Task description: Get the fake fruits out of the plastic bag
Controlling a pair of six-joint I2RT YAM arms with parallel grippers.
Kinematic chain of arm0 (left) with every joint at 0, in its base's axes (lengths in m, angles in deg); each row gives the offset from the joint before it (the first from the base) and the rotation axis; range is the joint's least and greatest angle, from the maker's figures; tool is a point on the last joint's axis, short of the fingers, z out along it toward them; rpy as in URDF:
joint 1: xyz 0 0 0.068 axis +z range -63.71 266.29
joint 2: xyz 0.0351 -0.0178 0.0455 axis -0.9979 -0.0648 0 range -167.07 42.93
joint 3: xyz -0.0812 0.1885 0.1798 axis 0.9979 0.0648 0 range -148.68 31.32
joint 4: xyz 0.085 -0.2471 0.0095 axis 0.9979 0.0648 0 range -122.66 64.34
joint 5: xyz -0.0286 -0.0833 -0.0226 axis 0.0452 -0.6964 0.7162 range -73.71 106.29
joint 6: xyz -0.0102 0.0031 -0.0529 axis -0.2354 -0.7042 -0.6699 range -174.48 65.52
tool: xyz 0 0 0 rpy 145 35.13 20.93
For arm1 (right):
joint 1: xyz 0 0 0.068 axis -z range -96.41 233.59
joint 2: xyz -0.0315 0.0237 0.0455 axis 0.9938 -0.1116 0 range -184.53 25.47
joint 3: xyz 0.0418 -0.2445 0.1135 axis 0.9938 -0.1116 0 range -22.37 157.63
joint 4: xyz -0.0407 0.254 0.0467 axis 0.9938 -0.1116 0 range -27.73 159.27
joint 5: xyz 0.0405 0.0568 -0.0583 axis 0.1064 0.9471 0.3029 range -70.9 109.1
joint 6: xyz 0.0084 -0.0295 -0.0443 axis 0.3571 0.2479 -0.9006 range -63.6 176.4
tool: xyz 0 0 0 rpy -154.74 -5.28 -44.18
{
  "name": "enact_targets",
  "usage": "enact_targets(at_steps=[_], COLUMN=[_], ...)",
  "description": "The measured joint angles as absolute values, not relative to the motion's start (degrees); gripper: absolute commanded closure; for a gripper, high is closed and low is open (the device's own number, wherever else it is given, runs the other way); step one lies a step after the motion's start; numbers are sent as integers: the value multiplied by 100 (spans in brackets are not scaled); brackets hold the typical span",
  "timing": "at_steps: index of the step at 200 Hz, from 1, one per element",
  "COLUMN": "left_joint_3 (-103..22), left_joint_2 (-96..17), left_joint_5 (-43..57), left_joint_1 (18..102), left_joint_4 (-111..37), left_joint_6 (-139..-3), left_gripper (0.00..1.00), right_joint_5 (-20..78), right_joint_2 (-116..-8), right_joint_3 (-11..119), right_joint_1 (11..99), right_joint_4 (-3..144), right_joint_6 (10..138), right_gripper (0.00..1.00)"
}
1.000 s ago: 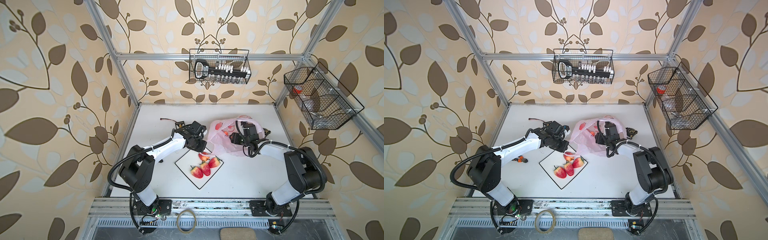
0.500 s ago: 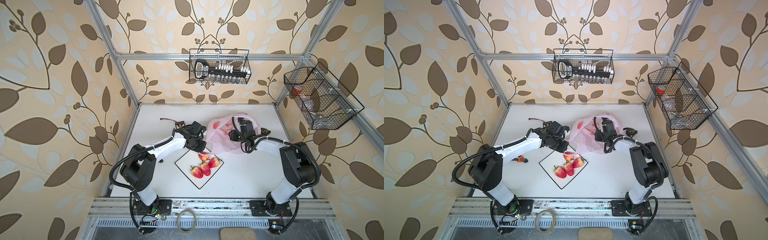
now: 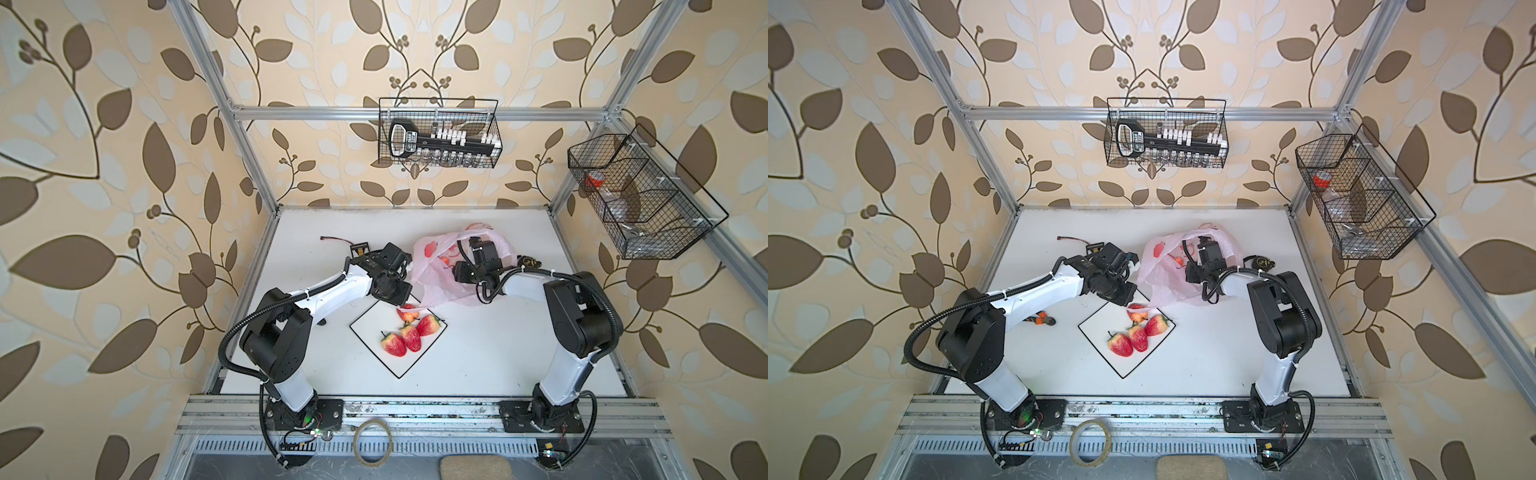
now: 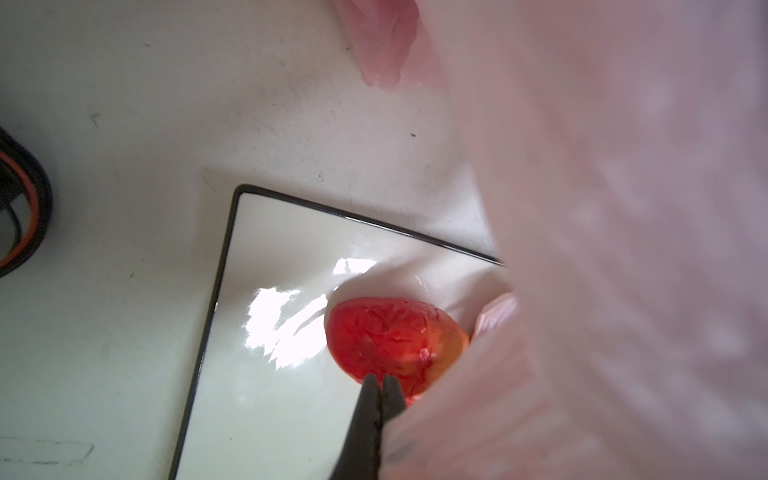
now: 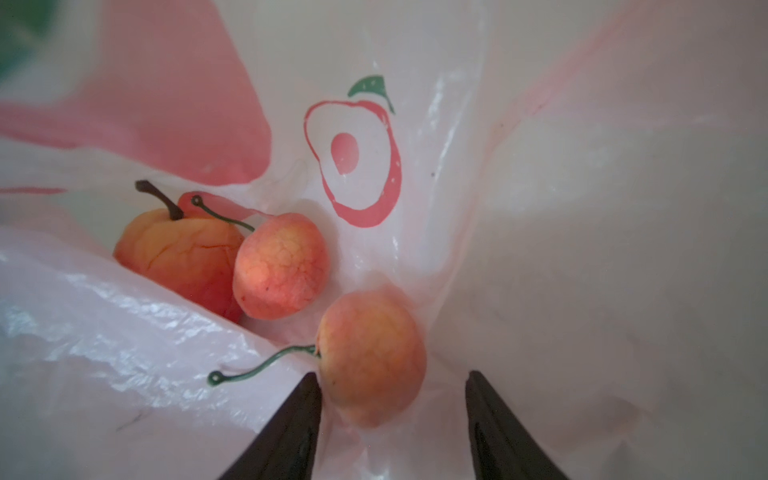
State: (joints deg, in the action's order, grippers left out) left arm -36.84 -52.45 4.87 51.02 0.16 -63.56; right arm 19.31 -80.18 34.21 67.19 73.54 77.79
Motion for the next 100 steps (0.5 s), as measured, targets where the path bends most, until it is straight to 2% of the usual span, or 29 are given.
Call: enact_targets(at_steps=[30, 100], left_joint_3=[-3684, -3684], left_joint_2=[-5245, -5245], left_joint_5=[487, 485], left_joint_1=[5102, 5102], left_joint_4=[18, 23], left_joint_6=[-6356, -6356], left_gripper=[100, 100], right_joint_5=[1928, 2195], right_joint_2=[-8186, -8261], right_joint_3=[3600, 3670], right_joint_1=[6719, 6721], right_joint_4=[7380, 7601], right_joint_6=[7781, 8162], right_gripper=[47, 39])
